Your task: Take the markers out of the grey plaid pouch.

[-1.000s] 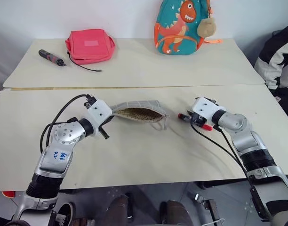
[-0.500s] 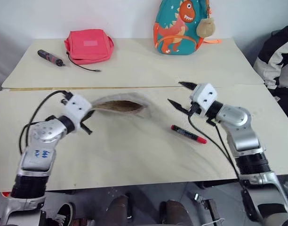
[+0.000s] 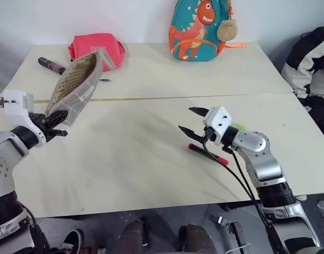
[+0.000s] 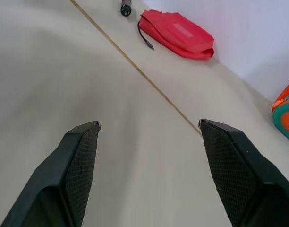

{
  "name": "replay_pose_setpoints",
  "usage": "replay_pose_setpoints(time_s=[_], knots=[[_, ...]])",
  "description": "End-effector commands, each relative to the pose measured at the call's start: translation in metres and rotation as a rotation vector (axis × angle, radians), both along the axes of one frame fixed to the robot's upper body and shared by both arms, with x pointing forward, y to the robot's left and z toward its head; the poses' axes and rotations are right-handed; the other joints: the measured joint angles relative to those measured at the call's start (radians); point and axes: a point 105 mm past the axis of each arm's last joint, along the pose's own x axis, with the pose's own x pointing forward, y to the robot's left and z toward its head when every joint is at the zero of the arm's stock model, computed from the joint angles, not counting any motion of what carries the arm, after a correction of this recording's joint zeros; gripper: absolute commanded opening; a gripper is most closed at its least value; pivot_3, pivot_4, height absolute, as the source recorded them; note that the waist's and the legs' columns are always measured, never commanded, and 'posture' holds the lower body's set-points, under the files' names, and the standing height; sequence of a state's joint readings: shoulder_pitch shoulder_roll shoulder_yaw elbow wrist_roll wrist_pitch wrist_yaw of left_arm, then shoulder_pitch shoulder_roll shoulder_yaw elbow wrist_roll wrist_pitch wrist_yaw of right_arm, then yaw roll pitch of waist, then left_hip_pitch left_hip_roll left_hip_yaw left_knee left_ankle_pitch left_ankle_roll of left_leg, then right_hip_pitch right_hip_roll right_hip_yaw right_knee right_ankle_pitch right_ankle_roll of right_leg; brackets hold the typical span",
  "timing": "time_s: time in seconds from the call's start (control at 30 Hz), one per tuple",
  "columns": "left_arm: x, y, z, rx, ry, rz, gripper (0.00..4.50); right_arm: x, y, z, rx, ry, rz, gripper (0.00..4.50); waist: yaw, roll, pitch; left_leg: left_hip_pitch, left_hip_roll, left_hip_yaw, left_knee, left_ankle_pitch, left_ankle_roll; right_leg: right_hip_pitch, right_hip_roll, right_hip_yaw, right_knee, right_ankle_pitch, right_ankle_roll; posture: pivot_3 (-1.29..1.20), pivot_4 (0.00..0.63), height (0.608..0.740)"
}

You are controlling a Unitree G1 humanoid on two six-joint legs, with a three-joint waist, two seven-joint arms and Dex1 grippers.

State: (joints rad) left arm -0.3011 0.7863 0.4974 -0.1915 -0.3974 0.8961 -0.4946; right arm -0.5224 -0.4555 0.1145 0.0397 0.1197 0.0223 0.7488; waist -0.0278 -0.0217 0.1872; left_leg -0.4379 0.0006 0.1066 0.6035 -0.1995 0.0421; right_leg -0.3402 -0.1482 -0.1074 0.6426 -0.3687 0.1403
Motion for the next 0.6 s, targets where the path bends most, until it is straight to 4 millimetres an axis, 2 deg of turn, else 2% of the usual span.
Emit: replay_pose_setpoints(time_s=[0.03, 0.23, 0.37, 0.47, 0.6], knots=[[0.000, 0.003, 0.010, 0.581, -0.102, -0.057, 0.00, -0.004, 0.003, 0.009, 0.009, -0.039, 0.017, 3.50, 0.000, 0.000, 0.000, 0.000, 0.000, 0.001, -0.001, 0.000, -0.001, -0.001, 0.000, 0.000, -0.001, 0.000, 0.000, 0.00, 0.150, 0.740], [-0.009, 0.018, -0.023, 0.880, -0.092, -0.062, 0.00, -0.005, -0.004, 0.003, 0.000, -0.018, 0.007, 3.50, 0.000, 0.000, 0.000, 0.001, -0.001, 0.003, -0.008, -0.002, -0.007, -0.003, -0.002, 0.002, -0.008, 0.000, -0.001, 0.00, 0.150, 0.740], [-0.012, 0.025, -0.035, 0.937, -0.108, -0.037, 0.00, -0.015, -0.001, -0.003, 0.004, 0.034, 0.074, 3.50, 0.000, 0.000, 0.000, 0.000, 0.000, 0.004, -0.009, -0.002, -0.007, -0.004, -0.001, 0.002, -0.006, 0.000, -0.001, 0.00, 0.150, 0.740], [-0.015, 0.037, -0.044, 0.961, -0.086, 0.007, 0.00, -0.019, 0.002, -0.004, 0.037, 0.075, 0.102, 3.50, 0.000, 0.000, 0.000, 0.001, 0.000, 0.004, -0.009, -0.002, -0.006, -0.004, -0.002, 0.002, -0.005, 0.000, -0.001, 0.00, 0.150, 0.740], [-0.016, 0.029, -0.050, 0.832, -0.094, -0.009, 1.11, -0.019, 0.003, -0.008, 0.004, 0.077, 0.105, 3.54, 0.000, 0.000, 0.000, 0.001, 0.000, 0.005, -0.009, -0.002, -0.005, -0.004, -0.002, 0.002, -0.005, 0.000, -0.001, 0.00, 0.150, 0.740]])
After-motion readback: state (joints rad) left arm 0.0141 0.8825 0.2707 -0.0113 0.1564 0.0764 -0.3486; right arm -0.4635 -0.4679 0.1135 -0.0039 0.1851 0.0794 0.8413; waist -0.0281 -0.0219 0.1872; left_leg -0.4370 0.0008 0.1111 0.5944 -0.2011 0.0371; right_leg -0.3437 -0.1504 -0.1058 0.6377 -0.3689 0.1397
